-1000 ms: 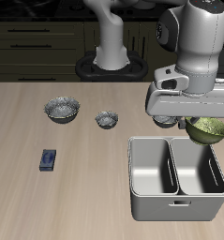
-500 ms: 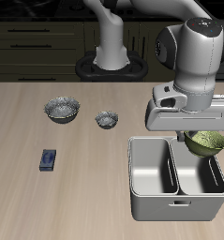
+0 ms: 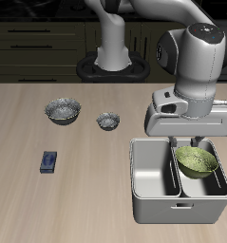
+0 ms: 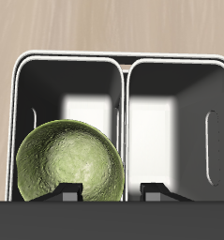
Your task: Place the green bowl in the left side of the drainer
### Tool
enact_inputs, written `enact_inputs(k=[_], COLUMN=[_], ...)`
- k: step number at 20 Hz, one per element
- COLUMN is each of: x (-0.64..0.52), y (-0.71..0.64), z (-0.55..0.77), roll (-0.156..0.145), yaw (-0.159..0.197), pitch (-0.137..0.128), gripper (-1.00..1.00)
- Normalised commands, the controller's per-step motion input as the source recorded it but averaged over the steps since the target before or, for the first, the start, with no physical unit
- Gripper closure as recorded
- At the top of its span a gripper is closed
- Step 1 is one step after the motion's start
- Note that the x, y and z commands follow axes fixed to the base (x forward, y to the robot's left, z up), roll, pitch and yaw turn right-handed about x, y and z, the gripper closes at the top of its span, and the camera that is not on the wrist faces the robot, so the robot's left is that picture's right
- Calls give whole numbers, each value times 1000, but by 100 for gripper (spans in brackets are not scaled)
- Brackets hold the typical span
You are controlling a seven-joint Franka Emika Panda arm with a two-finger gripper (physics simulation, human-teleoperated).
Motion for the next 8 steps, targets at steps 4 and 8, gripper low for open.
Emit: enact_inputs(k=[4,8], x=[-52,-28], y=[11,72], z=[161,119], roll=[-1,23], yaw=[16,4], pitch=[-20,-12], gripper=[-100,-100])
